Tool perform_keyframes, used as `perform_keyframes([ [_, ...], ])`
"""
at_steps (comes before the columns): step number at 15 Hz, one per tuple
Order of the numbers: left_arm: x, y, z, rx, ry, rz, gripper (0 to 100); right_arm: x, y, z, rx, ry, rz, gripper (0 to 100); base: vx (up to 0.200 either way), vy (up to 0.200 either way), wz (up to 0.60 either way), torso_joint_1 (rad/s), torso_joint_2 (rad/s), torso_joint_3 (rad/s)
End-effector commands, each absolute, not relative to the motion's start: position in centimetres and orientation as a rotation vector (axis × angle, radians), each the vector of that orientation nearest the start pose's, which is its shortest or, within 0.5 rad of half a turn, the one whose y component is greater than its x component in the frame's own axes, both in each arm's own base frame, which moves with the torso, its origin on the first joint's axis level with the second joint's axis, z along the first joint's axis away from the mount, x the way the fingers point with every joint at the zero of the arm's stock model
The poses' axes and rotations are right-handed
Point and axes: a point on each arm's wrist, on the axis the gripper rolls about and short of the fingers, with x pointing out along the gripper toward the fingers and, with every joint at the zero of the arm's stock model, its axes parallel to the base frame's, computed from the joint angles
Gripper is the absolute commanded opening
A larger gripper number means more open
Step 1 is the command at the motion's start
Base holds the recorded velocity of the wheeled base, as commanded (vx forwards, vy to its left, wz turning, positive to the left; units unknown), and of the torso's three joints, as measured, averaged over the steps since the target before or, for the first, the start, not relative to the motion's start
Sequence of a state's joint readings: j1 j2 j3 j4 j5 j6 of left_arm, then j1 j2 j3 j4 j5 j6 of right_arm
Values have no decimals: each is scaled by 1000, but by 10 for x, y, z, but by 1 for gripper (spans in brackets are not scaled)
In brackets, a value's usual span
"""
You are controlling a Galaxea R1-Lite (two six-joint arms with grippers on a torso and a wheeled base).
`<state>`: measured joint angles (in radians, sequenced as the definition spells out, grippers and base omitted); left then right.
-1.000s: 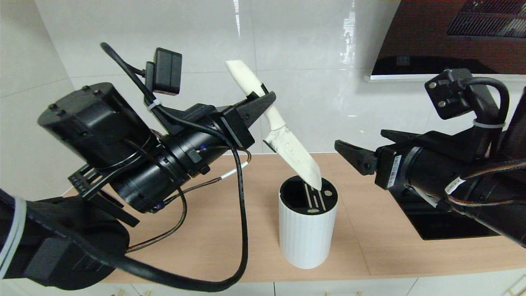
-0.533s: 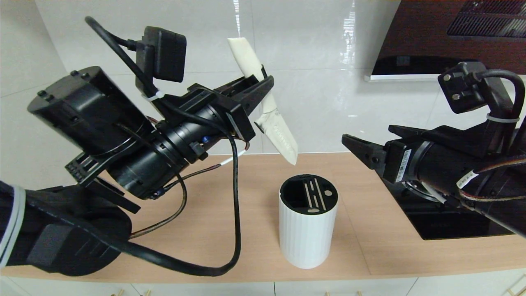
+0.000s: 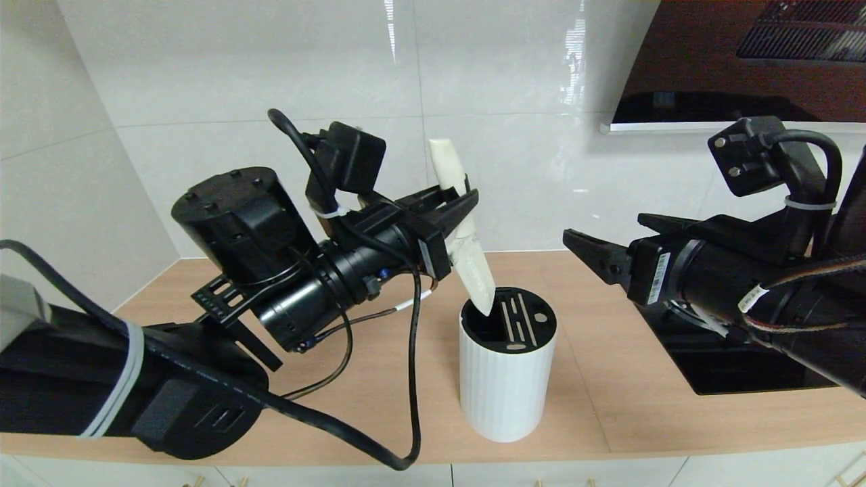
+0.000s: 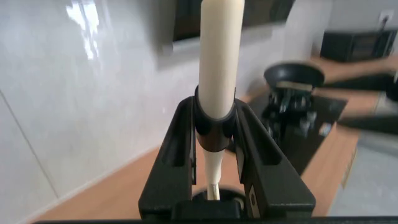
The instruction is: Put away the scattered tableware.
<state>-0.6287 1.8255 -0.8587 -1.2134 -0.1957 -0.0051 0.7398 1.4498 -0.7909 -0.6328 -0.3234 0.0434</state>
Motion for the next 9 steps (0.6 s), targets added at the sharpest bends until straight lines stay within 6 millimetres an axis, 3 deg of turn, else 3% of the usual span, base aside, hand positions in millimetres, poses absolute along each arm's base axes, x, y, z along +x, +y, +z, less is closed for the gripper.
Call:
perform_keyframes([
  [1, 272, -206, 203, -50, -214, -828, 0, 191, 164, 245, 24, 40, 413, 100, 0, 0, 0, 0, 0, 0],
  [9, 281, -220, 173, -30, -128, -844, 0, 193, 166, 243, 21, 48, 410, 100, 0, 0, 0, 0, 0, 0],
])
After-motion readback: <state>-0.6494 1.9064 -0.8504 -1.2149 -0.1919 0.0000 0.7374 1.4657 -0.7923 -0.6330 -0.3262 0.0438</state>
